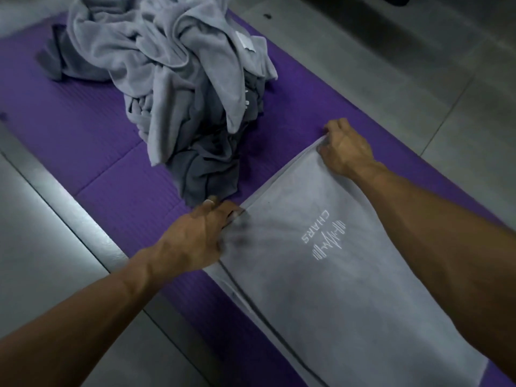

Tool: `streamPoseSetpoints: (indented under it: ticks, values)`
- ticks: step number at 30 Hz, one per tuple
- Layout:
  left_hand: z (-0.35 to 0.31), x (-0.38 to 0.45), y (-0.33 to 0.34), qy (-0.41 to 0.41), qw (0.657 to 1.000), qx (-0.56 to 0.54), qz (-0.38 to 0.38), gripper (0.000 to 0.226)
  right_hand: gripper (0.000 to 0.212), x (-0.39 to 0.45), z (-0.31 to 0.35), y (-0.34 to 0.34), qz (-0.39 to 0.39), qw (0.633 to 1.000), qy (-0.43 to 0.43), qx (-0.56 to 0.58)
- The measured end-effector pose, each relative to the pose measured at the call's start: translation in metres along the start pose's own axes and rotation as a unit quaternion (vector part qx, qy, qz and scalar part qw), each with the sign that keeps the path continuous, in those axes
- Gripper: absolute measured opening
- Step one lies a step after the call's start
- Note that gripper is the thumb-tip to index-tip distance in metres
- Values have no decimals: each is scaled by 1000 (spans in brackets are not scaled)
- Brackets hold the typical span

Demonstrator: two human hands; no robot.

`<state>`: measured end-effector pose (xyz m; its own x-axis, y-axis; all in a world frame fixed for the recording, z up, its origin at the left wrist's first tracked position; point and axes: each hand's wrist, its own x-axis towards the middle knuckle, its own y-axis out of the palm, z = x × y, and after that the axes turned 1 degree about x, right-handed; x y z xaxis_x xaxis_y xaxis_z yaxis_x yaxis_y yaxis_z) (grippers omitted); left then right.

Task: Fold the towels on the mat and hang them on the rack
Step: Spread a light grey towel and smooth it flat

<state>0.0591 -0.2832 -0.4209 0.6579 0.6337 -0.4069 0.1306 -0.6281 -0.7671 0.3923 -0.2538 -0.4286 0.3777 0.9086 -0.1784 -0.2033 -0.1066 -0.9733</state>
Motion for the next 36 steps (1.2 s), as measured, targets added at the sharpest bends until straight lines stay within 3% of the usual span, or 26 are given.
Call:
streamPoseSetpoints:
  ticks: [2, 4, 6, 8, 10, 12, 16, 20, 23, 26, 28, 30, 32, 34, 36]
  values:
    - [-7, 4, 4, 40, 991, 96, -87, 66, 51, -6, 3, 3, -35, 999, 18, 11]
    - [-26, 14, 13, 134, 967, 142, -165, 58, 54, -24, 11, 5, -121, 993, 14, 3]
    - [-46, 28, 33, 209, 953, 152, -162, 48, 44, -56, 23, 18, -185, 980, -32, 59]
    - [-54, 35, 54, 214, 955, 183, -96, 51, 44, -89, 31, 39, -132, 979, -132, 84]
    - [-41, 33, 66, 207, 950, 222, -78, 57, 54, -96, 21, 54, -37, 976, -216, 13]
    - [-23, 22, 67, 207, 945, 240, -80, 65, 64, -73, -1, 52, 10, 982, -181, -45]
    - [-6, 12, 62, 204, 945, 244, -72, 75, 67, -25, -24, 39, 26, 997, -42, -66]
    - [-37, 23, 57, 230, 942, 224, -95, 71, 61, -46, -6, 34, -20, 999, -36, -8]
    - [-75, 40, 73, 246, 942, 205, -103, 63, 52, -100, 2, 42, -73, 992, -86, 61]
    - [-88, 45, 89, 216, 946, 228, -77, 72, 58, -148, -28, 53, -7, 992, -127, 18]
    - [-88, 44, 90, 218, 940, 248, -80, 77, 62, -154, -73, 49, 27, 996, -85, -28]
    - [-87, 43, 91, 223, 941, 240, -88, 76, 61, -151, -115, 40, 33, 998, 13, -56]
    - [-94, 46, 94, 231, 940, 231, -97, 75, 59, -145, -133, 33, 24, 995, 89, -32]
    - [-113, 48, 103, 268, 931, 228, -97, 70, 57, -152, -125, 33, -17, 995, 98, 7]
    - [-140, 50, 118, 301, 922, 225, -95, 64, 56, -175, -109, 38, -57, 997, 40, 22]
